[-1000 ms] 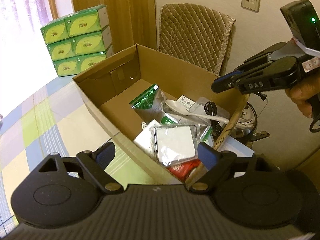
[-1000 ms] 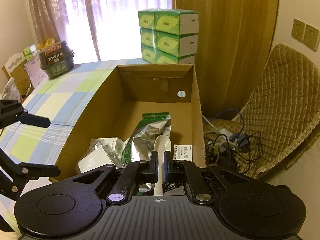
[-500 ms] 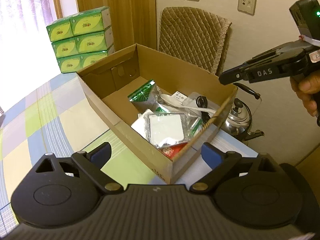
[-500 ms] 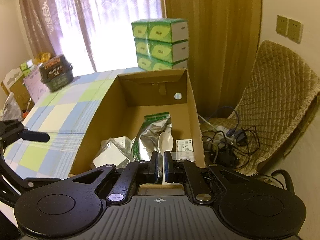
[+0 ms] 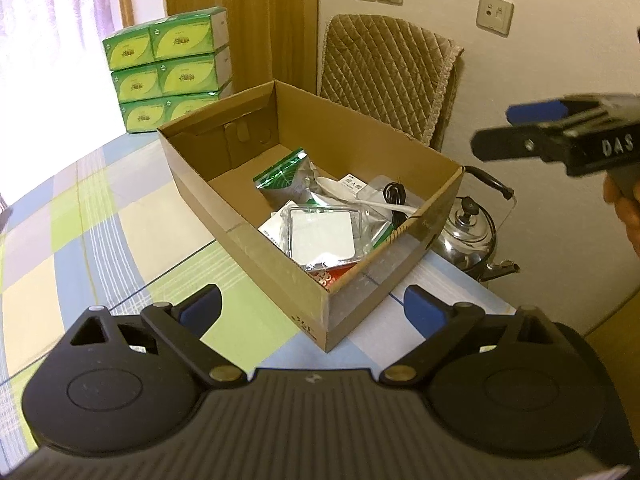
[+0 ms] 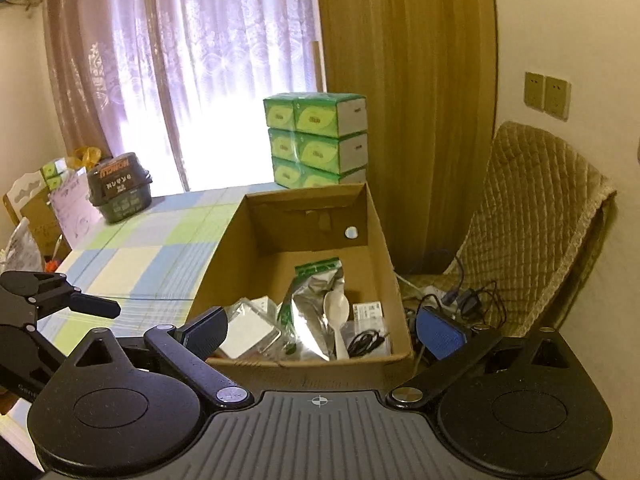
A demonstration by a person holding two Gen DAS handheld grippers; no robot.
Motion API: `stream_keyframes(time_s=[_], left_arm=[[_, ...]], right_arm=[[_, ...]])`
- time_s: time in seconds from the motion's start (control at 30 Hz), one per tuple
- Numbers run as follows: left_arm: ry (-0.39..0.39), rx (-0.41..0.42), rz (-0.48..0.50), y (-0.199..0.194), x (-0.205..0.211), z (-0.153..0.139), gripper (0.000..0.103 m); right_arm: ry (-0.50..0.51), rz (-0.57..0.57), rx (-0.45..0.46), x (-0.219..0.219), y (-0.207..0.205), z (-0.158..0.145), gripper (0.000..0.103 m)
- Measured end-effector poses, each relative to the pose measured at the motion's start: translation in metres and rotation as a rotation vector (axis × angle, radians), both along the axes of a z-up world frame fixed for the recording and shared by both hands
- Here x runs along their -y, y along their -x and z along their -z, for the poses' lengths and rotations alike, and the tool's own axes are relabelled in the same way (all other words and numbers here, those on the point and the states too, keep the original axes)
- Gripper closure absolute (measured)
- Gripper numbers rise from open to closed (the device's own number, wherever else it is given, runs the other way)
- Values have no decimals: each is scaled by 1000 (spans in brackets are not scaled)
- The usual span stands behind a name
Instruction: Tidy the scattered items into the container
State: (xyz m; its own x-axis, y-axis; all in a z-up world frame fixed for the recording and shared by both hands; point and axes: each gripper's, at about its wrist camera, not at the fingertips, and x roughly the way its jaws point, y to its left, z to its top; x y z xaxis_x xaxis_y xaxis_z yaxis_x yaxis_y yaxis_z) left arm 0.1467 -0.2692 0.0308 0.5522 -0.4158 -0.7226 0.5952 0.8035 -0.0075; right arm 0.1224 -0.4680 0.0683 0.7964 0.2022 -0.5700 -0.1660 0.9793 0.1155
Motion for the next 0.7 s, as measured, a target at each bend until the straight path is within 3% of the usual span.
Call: stream_keyframes(time_s=[0.3,0.7], left_arm=[[47,-24,-159,21,1,-2,2],[99,-78,-305,41,4,-2,2]], right_arm=[[-46,125,-145,8,12,27,0],[-52,124,-203,15,42,20,0]])
